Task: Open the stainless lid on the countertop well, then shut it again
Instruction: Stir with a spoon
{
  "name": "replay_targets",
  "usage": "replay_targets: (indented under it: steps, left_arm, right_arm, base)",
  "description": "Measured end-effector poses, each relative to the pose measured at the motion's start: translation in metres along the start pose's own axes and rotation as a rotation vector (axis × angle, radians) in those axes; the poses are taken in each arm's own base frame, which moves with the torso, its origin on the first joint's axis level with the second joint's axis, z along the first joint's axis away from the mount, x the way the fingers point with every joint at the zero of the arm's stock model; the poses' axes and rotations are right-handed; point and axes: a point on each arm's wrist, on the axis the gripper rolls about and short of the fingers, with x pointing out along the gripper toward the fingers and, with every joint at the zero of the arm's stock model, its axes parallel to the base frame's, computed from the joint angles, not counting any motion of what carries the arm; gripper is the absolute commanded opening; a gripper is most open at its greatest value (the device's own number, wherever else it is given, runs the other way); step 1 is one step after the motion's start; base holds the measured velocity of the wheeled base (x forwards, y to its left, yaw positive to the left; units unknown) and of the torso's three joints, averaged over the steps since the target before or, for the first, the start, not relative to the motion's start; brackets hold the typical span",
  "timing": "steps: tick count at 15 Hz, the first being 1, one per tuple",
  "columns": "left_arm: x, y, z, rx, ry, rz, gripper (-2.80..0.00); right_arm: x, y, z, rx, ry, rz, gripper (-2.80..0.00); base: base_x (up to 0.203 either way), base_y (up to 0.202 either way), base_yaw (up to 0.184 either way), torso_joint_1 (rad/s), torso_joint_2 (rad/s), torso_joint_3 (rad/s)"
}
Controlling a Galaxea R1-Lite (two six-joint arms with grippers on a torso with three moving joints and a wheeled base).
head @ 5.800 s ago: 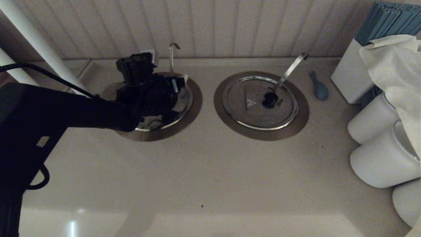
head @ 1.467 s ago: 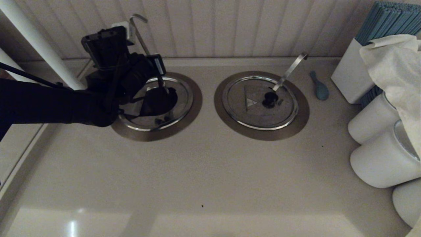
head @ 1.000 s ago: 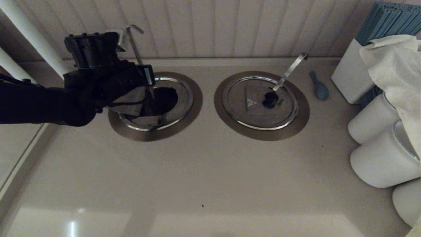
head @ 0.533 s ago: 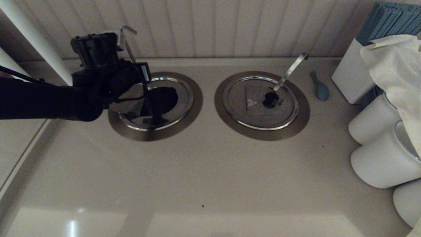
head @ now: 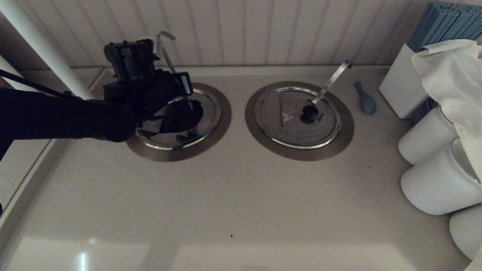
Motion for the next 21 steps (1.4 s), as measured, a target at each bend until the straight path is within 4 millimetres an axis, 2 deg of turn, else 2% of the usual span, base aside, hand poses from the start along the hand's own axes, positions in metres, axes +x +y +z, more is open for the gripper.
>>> replay_targets:
  steps: [6,10,13,16,18,21]
  left_arm:
    - [-0.017,0.001,0.003,0.013,0.044,-0.08,-2.8]
    - [-0.023,0.022,0.004,0.076,0.134,-0.054,-2.8]
    - [-0.019,0.042,0.003,0.156,0.138,0.002,-2.8]
    - [-0.008,0.049,0.004,0.156,0.112,0.078,-2.8]
    - [0.003,0.046,0.006,0.112,0.055,0.135,-2.8]
    - [0.012,0.027,0.0,0.046,0.026,0.1,-2.8]
  right_arm:
    - [0.0,0.0,0.0,0.0,0.0,0.0,0.0]
    - [0.0,0.0,0.0,-0.001,0.0,0.0,0.0]
    - [0.0,0.0,0.0,0.0,0.0,0.0,0.0]
    - [0.0,0.0,0.0,0.0,0.0,0.0,0.0]
    - [0.0,0.0,0.0,0.0,0.0,0.0,0.0]
    - [0.0,0.0,0.0,0.0,0.0,0.0,0.0]
  base:
    - [0.0,0.0,0.0,0.0,0.0,0.0]
    - [0.0,0.0,0.0,0.0,0.0,0.0]
    - [0.0,0.0,0.0,0.0,0.0,0.0]
    - [0.0,0.0,0.0,0.0,0.0,0.0]
    - [0.0,0.0,0.0,0.0,0.0,0.0]
    - [0.0,0.0,0.0,0.0,0.0,0.0]
